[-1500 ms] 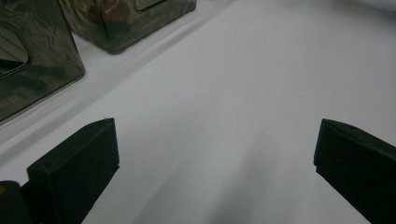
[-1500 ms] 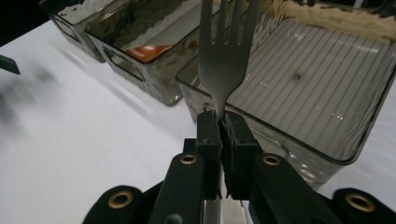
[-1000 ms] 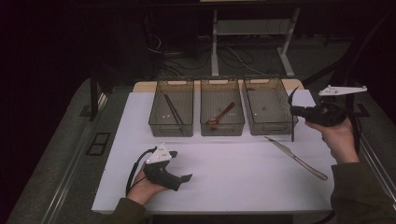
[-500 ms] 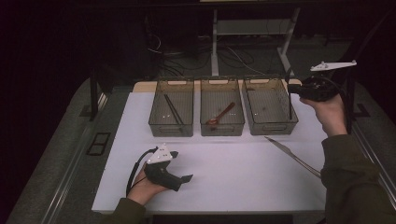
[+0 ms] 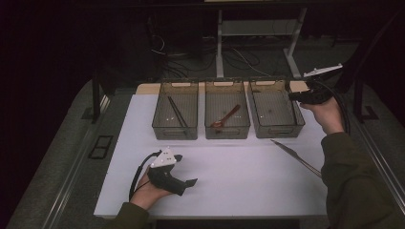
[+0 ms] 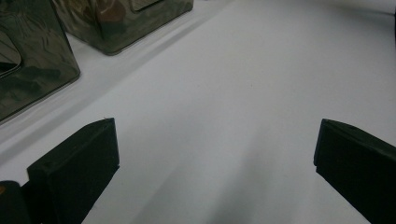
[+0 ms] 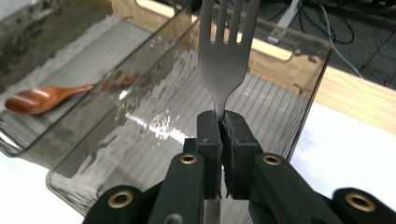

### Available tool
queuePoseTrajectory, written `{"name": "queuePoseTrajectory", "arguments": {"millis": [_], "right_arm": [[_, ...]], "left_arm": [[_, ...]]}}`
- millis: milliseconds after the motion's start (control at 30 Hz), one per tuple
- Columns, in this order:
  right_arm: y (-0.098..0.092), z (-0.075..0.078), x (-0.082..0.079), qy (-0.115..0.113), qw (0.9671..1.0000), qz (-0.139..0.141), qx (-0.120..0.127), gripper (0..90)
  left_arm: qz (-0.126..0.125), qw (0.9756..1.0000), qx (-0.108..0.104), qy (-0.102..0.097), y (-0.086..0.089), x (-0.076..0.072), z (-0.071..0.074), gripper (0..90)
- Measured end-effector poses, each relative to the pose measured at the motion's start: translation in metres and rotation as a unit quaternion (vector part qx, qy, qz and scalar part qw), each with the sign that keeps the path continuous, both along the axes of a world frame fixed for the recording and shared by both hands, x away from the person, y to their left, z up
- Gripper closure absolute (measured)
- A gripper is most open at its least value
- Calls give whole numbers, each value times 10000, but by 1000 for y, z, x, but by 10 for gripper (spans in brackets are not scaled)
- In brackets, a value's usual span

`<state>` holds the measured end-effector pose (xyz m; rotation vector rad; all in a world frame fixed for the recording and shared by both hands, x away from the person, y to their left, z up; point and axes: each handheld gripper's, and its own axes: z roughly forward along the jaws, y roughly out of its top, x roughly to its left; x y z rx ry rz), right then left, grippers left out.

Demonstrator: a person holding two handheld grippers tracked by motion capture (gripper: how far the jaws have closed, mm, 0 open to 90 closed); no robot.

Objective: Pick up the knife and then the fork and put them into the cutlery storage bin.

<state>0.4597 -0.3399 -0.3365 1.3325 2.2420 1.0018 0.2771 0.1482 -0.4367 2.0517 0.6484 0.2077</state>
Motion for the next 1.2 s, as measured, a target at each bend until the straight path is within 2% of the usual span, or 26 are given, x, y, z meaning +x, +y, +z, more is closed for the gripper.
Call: {"name": "queuePoseTrajectory", "arguments": {"millis": [200, 400, 733, 1067, 1133, 1200], "right_arm": [[1, -10, 3, 226, 9995, 46, -223, 848], [0, -20, 5, 392, 9989, 37, -249, 848], [2, -29, 10, 541, 9980, 34, -320, 848], [11, -37, 16, 682, 9962, 102, -524, 845], [13, -39, 18, 687, 9960, 130, -551, 811], [14, -41, 19, 702, 9960, 82, -538, 670]], "left_arm": [[3, 10000, -6, 1, 0, 0, 0, 0], [-18, 10000, 14, -7, 0, 0, 0, 0], [-18, 10000, 7, -4, 0, 0, 0, 0], [-35, 10000, 20, -8, 0, 0, 0, 0], [-35, 10000, 17, -4, 0, 0, 0, 0], [-30, 10000, 6, -2, 0, 0, 0, 0]]}}
